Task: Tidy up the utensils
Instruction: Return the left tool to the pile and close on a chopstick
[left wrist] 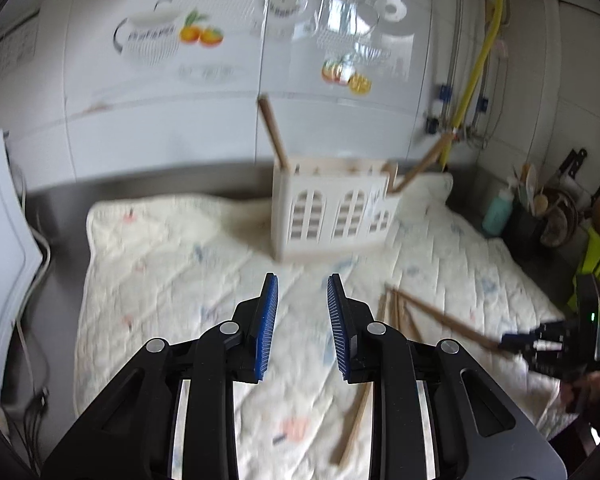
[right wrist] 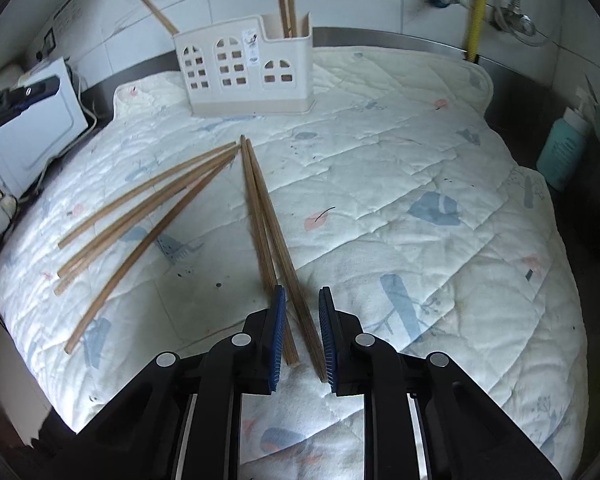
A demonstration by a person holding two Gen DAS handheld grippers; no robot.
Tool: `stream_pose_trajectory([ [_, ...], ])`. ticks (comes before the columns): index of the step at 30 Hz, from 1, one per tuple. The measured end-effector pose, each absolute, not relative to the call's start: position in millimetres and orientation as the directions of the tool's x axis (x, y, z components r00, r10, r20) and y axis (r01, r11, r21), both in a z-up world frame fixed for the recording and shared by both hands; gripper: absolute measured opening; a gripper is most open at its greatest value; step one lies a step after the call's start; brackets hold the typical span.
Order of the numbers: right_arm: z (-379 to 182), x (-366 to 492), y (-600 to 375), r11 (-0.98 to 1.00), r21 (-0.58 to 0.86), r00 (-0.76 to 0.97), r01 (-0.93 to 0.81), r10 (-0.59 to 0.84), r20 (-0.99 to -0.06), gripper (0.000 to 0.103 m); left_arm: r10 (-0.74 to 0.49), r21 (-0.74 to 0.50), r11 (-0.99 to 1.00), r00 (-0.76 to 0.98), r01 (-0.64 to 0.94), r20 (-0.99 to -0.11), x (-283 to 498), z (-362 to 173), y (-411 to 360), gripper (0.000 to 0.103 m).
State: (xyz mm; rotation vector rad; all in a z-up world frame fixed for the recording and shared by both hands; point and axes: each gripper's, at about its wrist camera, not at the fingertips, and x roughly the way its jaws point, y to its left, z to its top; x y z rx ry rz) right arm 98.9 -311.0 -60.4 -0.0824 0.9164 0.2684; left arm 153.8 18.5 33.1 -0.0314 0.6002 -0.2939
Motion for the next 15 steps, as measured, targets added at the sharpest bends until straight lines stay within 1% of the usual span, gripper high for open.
stream_pose_trajectory([
  [1, -60.3, 99.6, -310.4, 0.962, 0.039, 0.577, -0.271, 0.195, -0.793, 0.016, -0.282, -0.118, 0.958, 0.778, 0.262, -0.562, 150.9, 27.4, 19.6, 0.027],
  [2, -59.9, 100.4, -309.7, 0.96, 0.029, 0.577, -0.279, 0.192, -0.794, 0.016, -0.282, -0.121, 0.958, 0.77, 0.261, -0.572, 148.4, 22.1, 20.8, 0.031],
  [3, -59.9, 101.2, -309.0, 0.958, 0.024, 0.575, -0.285, 0.191, -0.795, 0.016, -0.282, -0.124, 0.958, 0.762, 0.26, -0.583, 144.7, 14.9, 21.9, 0.033],
  [9, -60.7, 101.9, -302.5, 0.949, -0.011, 0.574, -0.316, 0.182, -0.798, 0.014, -0.313, -0.131, 0.945, 0.704, 0.3, -0.638, 128.1, -17.1, 14.0, 0.033],
  [13, -61.8, 102.6, -301.1, 0.946, -0.027, 0.58, -0.322, 0.174, -0.796, 0.008, -0.34, -0.128, 0.93, 0.668, 0.346, -0.662, 121.9, -33.5, 0.8, 0.033],
  [15, -63.2, 105.1, -304.4, 0.95, -0.028, 0.58, -0.31, 0.166, -0.798, 0.007, -0.346, -0.124, 0.923, 0.649, 0.363, -0.677, 120.6, -40.6, -6.4, 0.033],
])
